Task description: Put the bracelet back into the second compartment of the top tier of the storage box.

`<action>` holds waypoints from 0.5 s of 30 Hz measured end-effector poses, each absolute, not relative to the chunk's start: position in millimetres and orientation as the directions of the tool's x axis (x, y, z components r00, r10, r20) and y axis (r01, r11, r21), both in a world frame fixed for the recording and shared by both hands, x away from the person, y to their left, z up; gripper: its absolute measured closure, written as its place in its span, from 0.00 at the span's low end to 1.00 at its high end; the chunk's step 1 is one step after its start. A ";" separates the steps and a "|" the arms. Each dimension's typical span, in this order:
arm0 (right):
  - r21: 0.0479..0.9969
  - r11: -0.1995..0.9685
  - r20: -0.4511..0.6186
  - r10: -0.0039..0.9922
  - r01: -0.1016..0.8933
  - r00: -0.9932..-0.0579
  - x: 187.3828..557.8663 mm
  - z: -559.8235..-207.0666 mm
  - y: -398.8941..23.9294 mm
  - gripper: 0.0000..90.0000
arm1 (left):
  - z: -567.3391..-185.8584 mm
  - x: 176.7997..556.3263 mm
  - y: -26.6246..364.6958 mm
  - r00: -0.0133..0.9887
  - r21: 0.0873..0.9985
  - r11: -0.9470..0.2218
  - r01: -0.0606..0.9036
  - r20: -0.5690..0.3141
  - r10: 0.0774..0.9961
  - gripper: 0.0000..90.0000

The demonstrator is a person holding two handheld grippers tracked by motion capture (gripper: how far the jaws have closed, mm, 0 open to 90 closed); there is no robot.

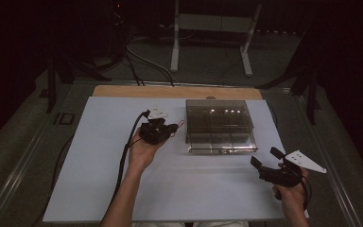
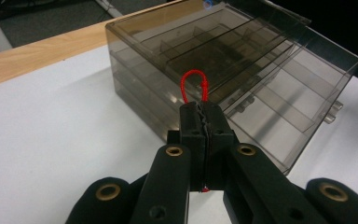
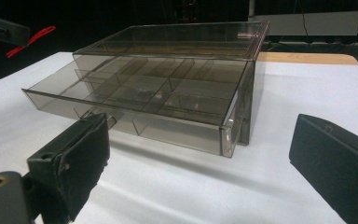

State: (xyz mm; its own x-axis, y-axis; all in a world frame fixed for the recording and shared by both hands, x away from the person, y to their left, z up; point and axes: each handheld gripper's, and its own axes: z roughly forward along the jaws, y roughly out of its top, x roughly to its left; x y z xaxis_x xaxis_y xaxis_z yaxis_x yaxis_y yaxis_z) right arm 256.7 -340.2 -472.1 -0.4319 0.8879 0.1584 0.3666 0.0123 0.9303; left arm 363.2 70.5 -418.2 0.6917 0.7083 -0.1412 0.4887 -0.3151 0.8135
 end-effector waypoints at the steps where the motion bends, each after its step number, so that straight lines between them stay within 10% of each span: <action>1: 0.931 0.011 0.159 0.888 0.366 -0.432 256.7 -472.0 -339.9 0.06 | -417.9 363.2 69.8 0.692 0.813 -0.316 0.488 -0.140 0.708 1.00; 15: 0.930 0.013 0.158 0.888 0.367 -0.432 257.1 -473.0 -340.0 0.06 | -417.2 365.4 47.5 0.721 0.815 -0.332 0.476 -0.145 0.677 1.00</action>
State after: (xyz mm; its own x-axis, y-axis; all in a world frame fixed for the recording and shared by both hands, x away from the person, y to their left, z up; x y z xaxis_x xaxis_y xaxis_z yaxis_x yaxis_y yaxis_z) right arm 257.1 -340.0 -473.0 -0.4324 0.8877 0.1581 0.3673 0.0133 0.9300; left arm 365.4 47.5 -417.2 0.7215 0.6771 -0.1450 0.4755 -0.3322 0.8146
